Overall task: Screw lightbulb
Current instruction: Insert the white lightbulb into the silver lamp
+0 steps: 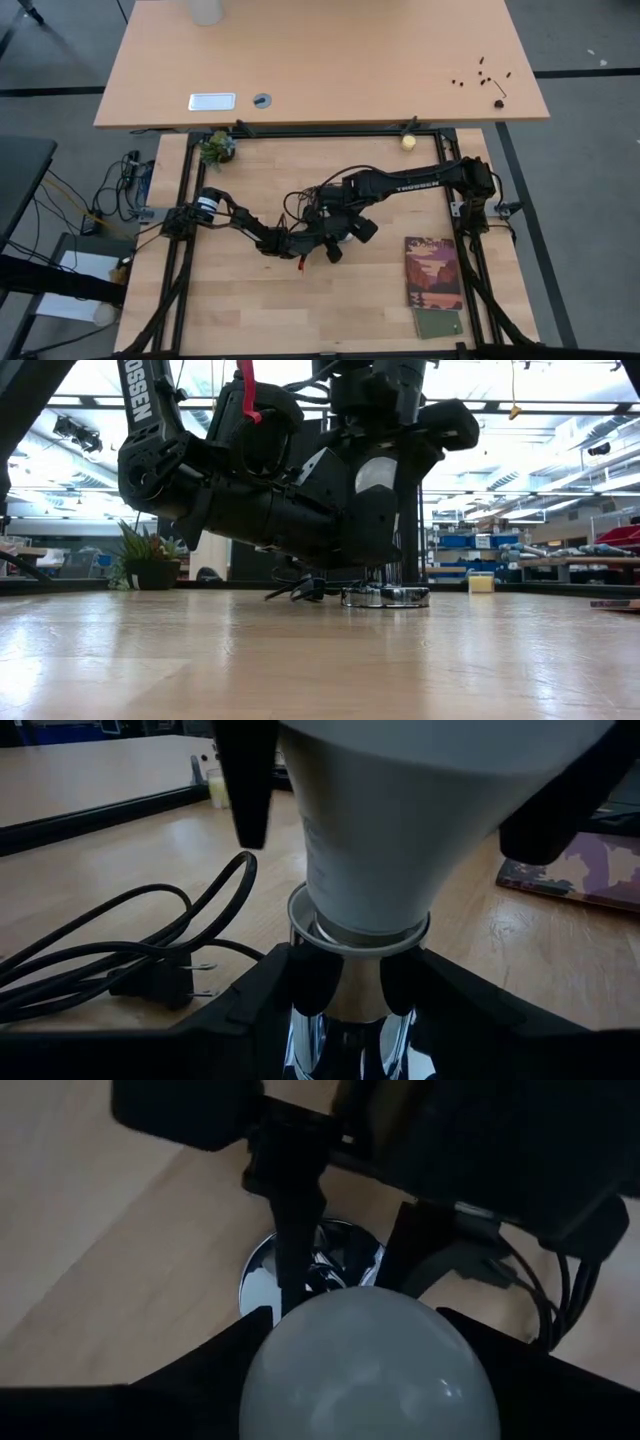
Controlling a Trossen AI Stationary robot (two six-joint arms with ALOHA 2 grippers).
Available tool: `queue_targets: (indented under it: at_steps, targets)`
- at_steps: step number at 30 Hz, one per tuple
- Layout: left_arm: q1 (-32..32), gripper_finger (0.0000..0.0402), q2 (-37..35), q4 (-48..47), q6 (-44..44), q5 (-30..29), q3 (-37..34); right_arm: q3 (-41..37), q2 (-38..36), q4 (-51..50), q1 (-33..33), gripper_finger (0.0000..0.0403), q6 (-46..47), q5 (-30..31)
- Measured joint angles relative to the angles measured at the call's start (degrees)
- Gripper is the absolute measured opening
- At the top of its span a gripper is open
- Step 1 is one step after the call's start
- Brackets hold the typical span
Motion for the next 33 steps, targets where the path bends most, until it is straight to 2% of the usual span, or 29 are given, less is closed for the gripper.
queue_targets:
  at_steps: [7,13,19,29,33]
  targets:
    - [0.0,0.0184,0.0,0.0,0.0,0.0,0.0,0.0,0.0,0.2,0.2,0.0265,9.6,1.0]
    - [-0.1,0.0184,0.0,0.5,-0.1,0.2,-0.1,-0.1,0.0,1.6,1.4,0.0275,23.8,2.2]
    - [-0.1,0.0184,0.0,0.8,-0.1,0.4,-0.1,-3.5,-0.4,4.9,2.5,0.0281,40.4,4.6]
    - [0.0,0.0184,0.1,0.9,-0.2,0.2,0.0,-5.0,-0.2,5.3,2.6,0.0259,59.4,5.2]
    - [0.0,0.0184,0.1,0.8,-0.2,0.2,0.0,-5.0,-0.2,5.6,2.5,0.0266,65.9,5.4]
